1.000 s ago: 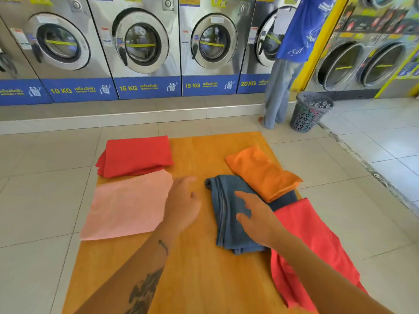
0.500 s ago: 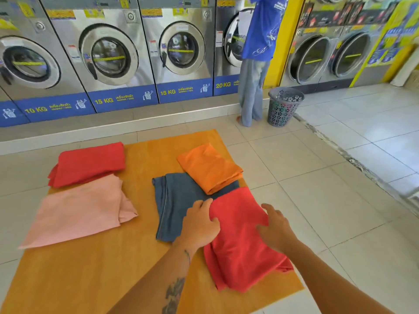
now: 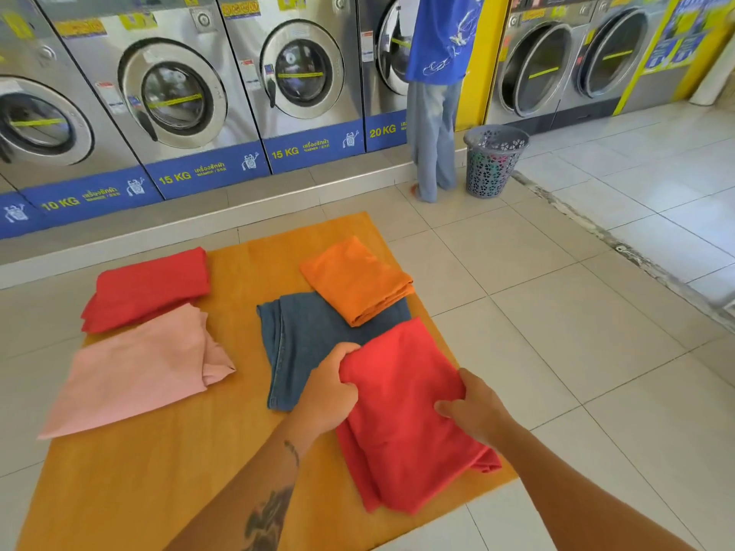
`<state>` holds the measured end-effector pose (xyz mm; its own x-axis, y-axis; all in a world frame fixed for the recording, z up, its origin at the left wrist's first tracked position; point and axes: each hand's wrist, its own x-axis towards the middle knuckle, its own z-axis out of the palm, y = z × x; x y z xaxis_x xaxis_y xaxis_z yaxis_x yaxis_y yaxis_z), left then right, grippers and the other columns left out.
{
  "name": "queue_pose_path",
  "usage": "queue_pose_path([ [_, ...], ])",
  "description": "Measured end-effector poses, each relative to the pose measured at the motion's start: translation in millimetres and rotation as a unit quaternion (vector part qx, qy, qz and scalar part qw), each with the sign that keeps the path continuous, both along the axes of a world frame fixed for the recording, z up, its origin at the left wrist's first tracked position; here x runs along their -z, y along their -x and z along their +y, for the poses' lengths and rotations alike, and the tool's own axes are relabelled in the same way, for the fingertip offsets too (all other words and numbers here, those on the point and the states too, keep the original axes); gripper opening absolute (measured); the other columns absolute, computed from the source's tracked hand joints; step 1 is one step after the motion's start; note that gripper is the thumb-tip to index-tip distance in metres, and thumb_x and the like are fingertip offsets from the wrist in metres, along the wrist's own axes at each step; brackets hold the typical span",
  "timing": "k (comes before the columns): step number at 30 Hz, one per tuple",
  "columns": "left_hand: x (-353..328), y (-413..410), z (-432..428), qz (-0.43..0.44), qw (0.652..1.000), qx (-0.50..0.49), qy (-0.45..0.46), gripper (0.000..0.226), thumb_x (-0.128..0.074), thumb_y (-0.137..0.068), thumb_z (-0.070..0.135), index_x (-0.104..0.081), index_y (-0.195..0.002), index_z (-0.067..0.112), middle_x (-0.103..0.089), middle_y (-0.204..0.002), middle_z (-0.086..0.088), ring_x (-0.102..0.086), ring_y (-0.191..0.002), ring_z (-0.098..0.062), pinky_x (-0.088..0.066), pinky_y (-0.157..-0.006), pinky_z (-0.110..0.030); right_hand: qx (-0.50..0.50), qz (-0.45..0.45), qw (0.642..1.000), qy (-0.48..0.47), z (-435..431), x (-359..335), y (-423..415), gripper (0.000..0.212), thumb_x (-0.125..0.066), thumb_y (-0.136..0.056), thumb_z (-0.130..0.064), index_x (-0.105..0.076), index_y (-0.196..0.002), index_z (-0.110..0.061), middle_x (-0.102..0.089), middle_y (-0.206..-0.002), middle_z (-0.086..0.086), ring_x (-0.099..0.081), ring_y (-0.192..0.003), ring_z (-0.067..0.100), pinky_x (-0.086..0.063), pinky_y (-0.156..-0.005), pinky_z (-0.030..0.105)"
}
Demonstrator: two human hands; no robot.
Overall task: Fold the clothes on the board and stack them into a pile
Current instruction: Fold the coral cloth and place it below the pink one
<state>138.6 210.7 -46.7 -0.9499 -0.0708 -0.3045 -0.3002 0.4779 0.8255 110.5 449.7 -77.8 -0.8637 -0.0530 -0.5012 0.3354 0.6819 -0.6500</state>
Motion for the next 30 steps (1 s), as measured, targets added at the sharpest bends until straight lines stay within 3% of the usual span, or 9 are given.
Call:
queue_pose_path([
  [3,-0.6,-8.0,-8.1,-0.019,0.998,-0.014,-0.05,0.035,-0.061,-0.084,0.01,-0.058,-0.111,0.033,-0.064,-0.107,0.006,-0.065,-0.091,-0.014,-0.055,-0.076,-0.03,-0.026,0.034,0.999,0.023,-5.3,-1.2,-2.7,0.049,-0.07,-0.077,-0.021,-0.049,-0.12,-0.018,-0.06,-0.109,-0.002,-0.059,-0.095,0.021,-0.046,-0.079,0.034],
  [5,-0.6,-13.3,-14.3,-0.019,0.997,-0.038,-0.064,0.021,-0.066,-0.084,0.02,-0.06,-0.101,0.029,-0.065,-0.104,0.003,-0.065,-0.087,-0.015,-0.05,-0.071,-0.029,-0.054,0.075,0.995,0.028,-9.5,-6.3,-3.5,0.044,-0.07,-0.075,-0.021,-0.051,-0.115,-0.021,-0.063,-0.104,-0.001,-0.061,-0.091,0.019,-0.05,-0.08,0.037],
  [10,0.7,-33.2,-44.3,-0.014,0.986,-0.127,-0.109,0.018,-0.056,-0.08,-0.004,-0.052,-0.084,0.014,-0.053,-0.081,-0.003,-0.046,-0.072,-0.02,-0.035,-0.065,-0.034,-0.152,0.143,0.977,0.04,-39.9,-38.9,3.8,0.037,-0.07,-0.074,-0.019,-0.049,-0.103,-0.027,-0.061,-0.093,-0.005,-0.061,-0.084,0.018,-0.052,-0.075,0.04],
  [13,-4.0,-53.3,-79.6,-0.026,0.969,-0.185,-0.161,0.027,-0.06,-0.082,-0.007,-0.056,-0.104,0.008,-0.063,-0.095,-0.005,-0.058,-0.082,-0.025,-0.045,-0.073,-0.038,-0.214,0.156,0.963,0.04,-79.0,-59.3,11.0,0.042,-0.07,-0.074,-0.014,-0.048,-0.106,-0.029,-0.062,-0.095,-0.004,-0.061,-0.085,0.016,-0.052,-0.076,0.039],
  [15,-12.2,-66.3,-104.3,-0.039,0.959,-0.198,-0.202,0.038,-0.071,-0.084,0.003,-0.056,-0.115,0.02,-0.068,-0.11,-0.003,-0.068,-0.095,-0.022,-0.053,-0.081,-0.036,-0.264,0.177,0.948,0.032,-115.9,-69.1,13.7,0.047,-0.071,-0.073,-0.012,-0.048,-0.11,-0.028,-0.062,-0.096,-0.003,-0.06,-0.086,0.017,-0.051,-0.077,0.038],
  [19,-17.7,-93.6,-162.2,-0.02,0.967,-0.198,-0.157,0.04,-0.075,-0.085,0.022,-0.058,-0.122,0.026,-0.067,-0.119,0.003,-0.066,-0.102,-0.013,-0.053,-0.084,-0.028,-0.359,0.213,0.909,0.009,-200.8,-80.2,11.7,0.048,-0.071,-0.07,-0.012,-0.046,-0.106,-0.03,-0.062,-0.092,-0.004,-0.059,-0.082,0.019,-0.05,-0.072,0.042],
  [25,-2.8,-152.2,-259.5,-0.024,0.956,-0.258,-0.141,0.042,-0.069,-0.088,0.023,-0.057,-0.128,0.024,-0.067,-0.121,0.002,-0.066,-0.106,-0.019,-0.054,-0.094,-0.044,-0.461,0.185,0.868,-0.005,-319.5,-79.4,-14.3,0.048,-0.053,-0.075,0.0,-0.05,-0.113,-0.03,-0.062,-0.097,0.003,-0.061,-0.083,0.023,-0.052,-0.069,0.045],
  [28,13.0,-180.1,-296.0,-0.011,0.959,-0.278,-0.063,0.043,-0.065,-0.088,0.025,-0.056,-0.13,0.026,-0.065,-0.121,0.006,-0.063,-0.106,-0.015,-0.054,-0.093,-0.04,-0.49,0.154,0.858,-0.017,-372.7,-72.6,-30.6,0.049,-0.045,-0.073,0.002,-0.048,-0.102,-0.038,-0.063,-0.091,0.0,-0.06,-0.077,0.023,-0.047,-0.058,0.039],
  [30,23.2,-196.1,-315.4,-0.014,0.955,-0.295,-0.005,0.037,-0.063,-0.089,0.026,-0.055,-0.125,0.025,-0.064,-0.115,0.007,-0.062,-0.1,-0.013,-0.054,-0.085,-0.033,-0.487,0.153,0.859,-0.024,-400.9,-63.7,-44.5,0.049,-0.045,-0.073,0.0,-0.048,-0.102,-0.039,-0.063,-0.095,-0.003,-0.061,-0.082,0.023,-0.049,-0.062,0.038],
])
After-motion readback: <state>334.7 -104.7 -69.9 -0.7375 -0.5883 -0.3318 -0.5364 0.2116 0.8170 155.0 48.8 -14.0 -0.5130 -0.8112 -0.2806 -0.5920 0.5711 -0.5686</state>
